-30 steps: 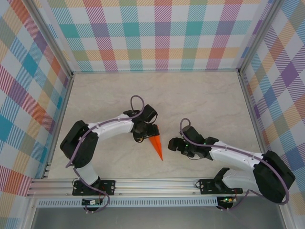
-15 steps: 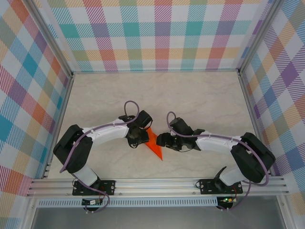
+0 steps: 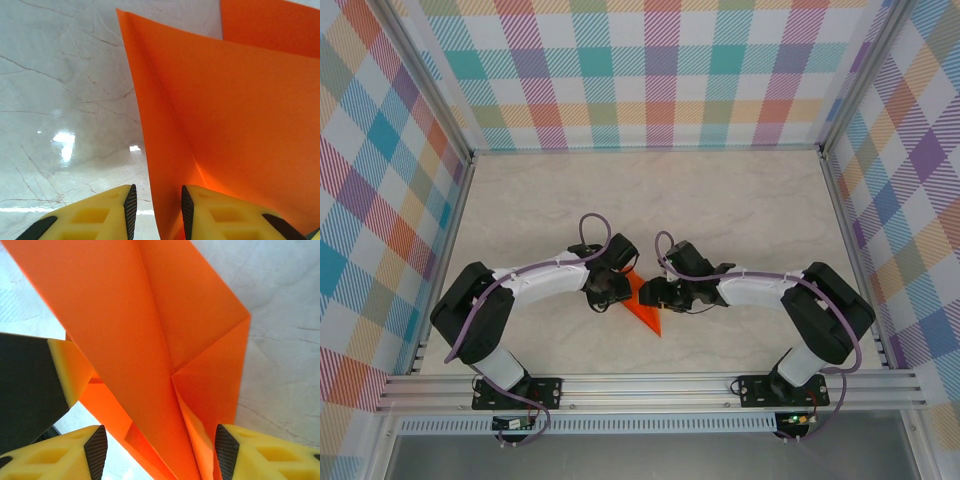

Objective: Fold a paper plane with a square sheet of paper (pick it up from the middle)
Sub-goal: Move the paper plane to the center of the table.

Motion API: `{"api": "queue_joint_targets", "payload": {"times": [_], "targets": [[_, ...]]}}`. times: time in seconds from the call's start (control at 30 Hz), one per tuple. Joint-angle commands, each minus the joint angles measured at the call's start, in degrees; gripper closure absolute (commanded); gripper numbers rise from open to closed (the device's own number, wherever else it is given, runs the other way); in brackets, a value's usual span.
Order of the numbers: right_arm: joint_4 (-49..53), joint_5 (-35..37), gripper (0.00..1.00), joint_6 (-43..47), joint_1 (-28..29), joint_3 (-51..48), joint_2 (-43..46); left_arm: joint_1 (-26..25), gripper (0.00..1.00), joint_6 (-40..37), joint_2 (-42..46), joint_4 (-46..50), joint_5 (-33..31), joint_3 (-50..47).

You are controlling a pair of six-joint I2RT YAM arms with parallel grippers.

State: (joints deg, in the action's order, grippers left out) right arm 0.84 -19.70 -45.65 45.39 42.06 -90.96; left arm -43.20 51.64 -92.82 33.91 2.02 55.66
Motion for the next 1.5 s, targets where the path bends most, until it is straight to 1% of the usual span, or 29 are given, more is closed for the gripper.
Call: {"api": "queue_joint_targets", "payload": {"times": [0.0,0.13,0.2,0.23,0.4,0.63,0.9,1.07,1.3,1.47], "targets": [[-1.1,-2.6,0.41,3.0,0.7,1.7,-0.1,0.6,0.68,0.4,1.7,-0.7,-0.2,-0.1],[1.3,-1.9,0.45,4.7,1.7,3.9,-1.6,0.6,0.68,0.6,2.1,-1.1,0.0,-0.2],[2.2,-1.3,0.52,5.2,2.2,5.0,-2.9,0.6,0.68,0.7,2.4,-1.2,0.0,-0.3],[2.5,-1.1,0.53,5.3,2.4,5.4,-3.4,0.6,0.68,0.7,2.4,-1.2,0.0,-0.4],[5.4,2.0,0.53,5.6,3.4,7.8,-6.1,0.6,0.68,0.8,3.2,-1.3,0.0,-0.9],[8.1,4.8,0.53,6.6,3.7,8.5,-6.8,0.6,0.68,1.2,4.2,-1.5,-0.3,-1.8],[9.9,5.1,0.53,7.9,3.9,9.4,-8.0,0.6,0.68,1.4,5.3,-2.7,-0.5,-2.3],[11.0,5.7,0.54,8.2,4.5,10.9,-9.7,0.7,0.68,1.7,7.3,-2.9,-1.7,-3.4],[13.0,7.9,0.61,8.6,5.1,12.2,-10.6,0.9,0.68,2.6,11.9,-2.5,-4.3,-5.5],[15.5,9.3,0.62,9.6,5.6,13.7,-11.1,1.4,0.67,3.5,15.6,-2.2,-6.7,-7.4]]}}
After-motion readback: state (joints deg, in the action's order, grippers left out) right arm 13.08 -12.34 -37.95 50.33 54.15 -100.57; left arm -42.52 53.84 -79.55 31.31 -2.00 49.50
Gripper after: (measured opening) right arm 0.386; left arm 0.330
